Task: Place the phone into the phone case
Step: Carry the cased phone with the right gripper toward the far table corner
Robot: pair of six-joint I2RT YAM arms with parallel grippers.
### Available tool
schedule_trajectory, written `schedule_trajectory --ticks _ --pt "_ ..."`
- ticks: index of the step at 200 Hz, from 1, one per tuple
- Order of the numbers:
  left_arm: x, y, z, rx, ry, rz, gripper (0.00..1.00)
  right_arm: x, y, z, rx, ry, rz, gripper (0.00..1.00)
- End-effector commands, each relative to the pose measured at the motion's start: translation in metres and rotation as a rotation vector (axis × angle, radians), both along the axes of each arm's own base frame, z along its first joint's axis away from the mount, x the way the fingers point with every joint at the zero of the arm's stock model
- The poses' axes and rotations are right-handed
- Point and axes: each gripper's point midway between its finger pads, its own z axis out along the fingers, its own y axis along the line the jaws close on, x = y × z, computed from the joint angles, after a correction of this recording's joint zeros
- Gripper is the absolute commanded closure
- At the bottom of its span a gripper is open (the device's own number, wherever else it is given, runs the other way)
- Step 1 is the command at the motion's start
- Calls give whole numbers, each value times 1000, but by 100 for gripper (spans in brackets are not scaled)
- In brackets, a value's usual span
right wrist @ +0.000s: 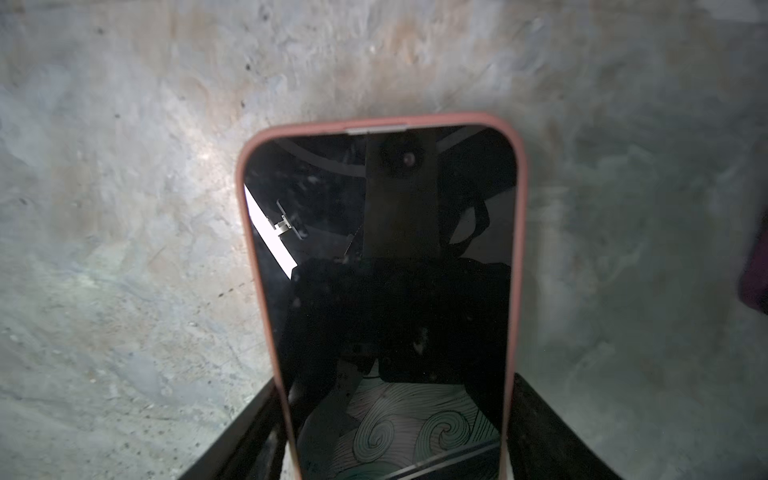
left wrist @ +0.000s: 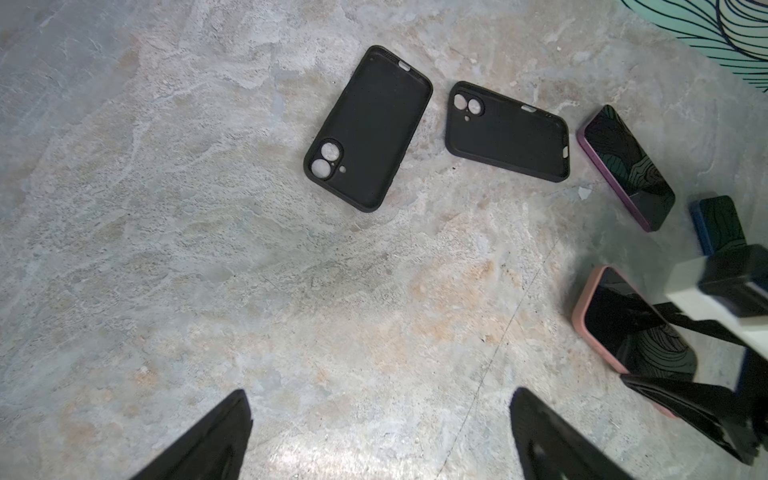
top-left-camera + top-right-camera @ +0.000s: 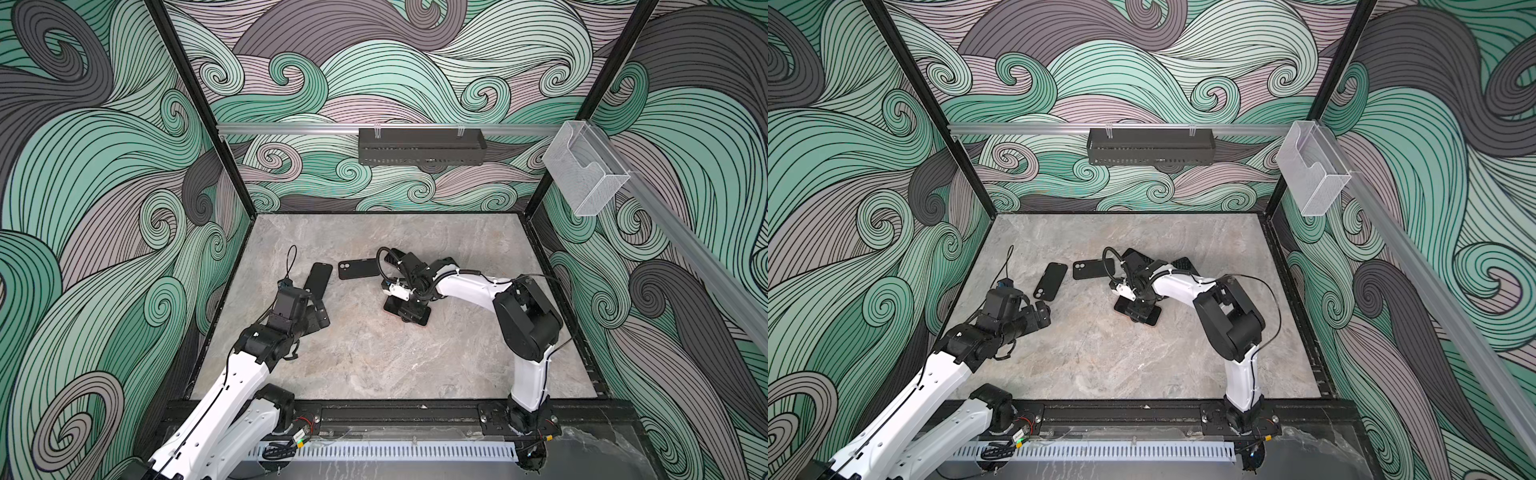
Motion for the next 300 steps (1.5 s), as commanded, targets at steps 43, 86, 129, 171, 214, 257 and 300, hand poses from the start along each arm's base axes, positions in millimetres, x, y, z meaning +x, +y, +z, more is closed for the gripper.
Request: schedule_trajectory --ticks 43,86,129,171,214,257,300 --pt "27 -15 20 -13 -33 -66 1 56 -53 84 181 -58 -454 65" --pt "34 -21 27 -22 -37 -92 1 83 -113 100 127 -152 -653 65" --pt "36 -24 31 -34 -35 -109 1 109 -178 103 63 -206 -851 65" --pt "37 -26 34 -43 -39 -114 1 131 -228 87 4 -202 -967 65" --pt "35 -27 37 -43 -35 -123 1 153 -267 62 -16 -155 -1057 65" --pt "32 -25 39 -34 -32 -128 2 171 -301 40 -80 -118 -1102 64" --pt "30 -24 39 -29 -27 -130 2 184 -323 21 -96 -63 -1158 62"
